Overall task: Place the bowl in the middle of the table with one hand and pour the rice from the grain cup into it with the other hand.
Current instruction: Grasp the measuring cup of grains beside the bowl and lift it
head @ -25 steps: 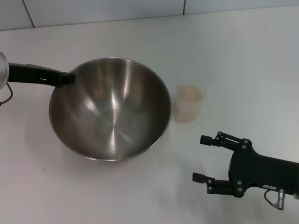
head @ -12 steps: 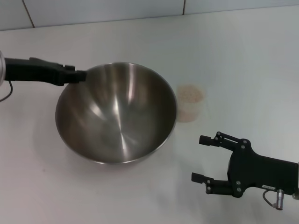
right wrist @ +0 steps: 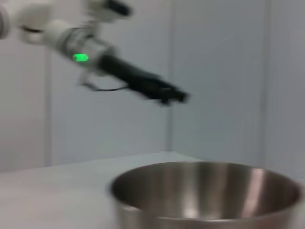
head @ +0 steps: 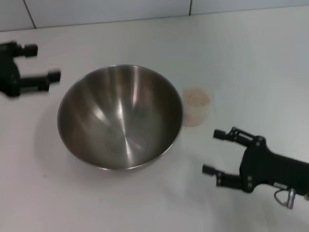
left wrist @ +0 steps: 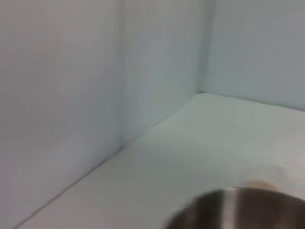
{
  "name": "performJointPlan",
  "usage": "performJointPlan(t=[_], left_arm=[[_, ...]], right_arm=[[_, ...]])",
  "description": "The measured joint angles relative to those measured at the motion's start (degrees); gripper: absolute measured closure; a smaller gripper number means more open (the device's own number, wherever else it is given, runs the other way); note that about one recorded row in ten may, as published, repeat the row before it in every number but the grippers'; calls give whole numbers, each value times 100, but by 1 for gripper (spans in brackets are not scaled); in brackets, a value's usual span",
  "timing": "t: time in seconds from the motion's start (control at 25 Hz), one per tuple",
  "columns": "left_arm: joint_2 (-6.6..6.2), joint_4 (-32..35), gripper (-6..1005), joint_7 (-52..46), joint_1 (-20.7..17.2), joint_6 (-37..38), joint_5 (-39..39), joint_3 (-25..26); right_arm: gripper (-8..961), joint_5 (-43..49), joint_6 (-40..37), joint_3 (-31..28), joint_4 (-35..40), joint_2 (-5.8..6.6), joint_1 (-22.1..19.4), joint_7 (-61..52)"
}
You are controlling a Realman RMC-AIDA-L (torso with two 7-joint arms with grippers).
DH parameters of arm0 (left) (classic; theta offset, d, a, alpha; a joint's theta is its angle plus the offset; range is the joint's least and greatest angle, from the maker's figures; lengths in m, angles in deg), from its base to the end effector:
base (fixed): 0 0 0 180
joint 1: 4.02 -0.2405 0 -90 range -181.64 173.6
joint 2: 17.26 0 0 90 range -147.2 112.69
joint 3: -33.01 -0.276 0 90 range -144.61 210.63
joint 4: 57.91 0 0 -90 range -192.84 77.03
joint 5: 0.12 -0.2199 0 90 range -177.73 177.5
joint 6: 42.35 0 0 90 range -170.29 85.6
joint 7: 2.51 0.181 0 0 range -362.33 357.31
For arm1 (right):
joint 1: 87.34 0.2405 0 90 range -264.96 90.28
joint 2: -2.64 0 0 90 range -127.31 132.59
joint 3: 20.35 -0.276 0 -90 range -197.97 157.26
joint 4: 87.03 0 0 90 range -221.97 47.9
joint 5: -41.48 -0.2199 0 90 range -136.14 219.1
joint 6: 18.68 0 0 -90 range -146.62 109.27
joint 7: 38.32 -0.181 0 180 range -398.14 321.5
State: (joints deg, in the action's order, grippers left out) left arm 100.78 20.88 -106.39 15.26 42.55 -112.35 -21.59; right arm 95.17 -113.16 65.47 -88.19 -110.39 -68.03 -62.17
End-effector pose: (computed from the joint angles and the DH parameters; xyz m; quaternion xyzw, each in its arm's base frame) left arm -0.2290 0.3710 0.0493 -0.9432 -0.1718 -0.1442 0.2453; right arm 0.3321 0.2361 -0.0754 -0.9086 0.1014 0.3299 0.2351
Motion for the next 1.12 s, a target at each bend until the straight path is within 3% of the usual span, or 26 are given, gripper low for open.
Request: performJointPlan(t=[0.2, 0.32, 0.44, 0.72, 1.12], left_arm=[[5, 71, 240, 1265, -541, 1330, 539, 113], [64, -263, 219, 1839, -801, 1433, 653, 137], [54, -499, 198, 1972, -818, 1415, 708, 172], [50, -867, 170, 2144, -725, 1263, 699, 221], [42, -874, 170, 2078, -623, 1226, 664, 182]], right_arm=[[156, -4, 356, -1167, 109, -102, -339, -27], [159, -6, 695, -2057, 226, -260, -558, -38], [163, -8, 953, -2427, 273, -343, -603, -41], [171, 111, 1774, -2530, 574, -532, -436, -388], [182, 142, 2236, -2538, 648, -596, -195, -409]])
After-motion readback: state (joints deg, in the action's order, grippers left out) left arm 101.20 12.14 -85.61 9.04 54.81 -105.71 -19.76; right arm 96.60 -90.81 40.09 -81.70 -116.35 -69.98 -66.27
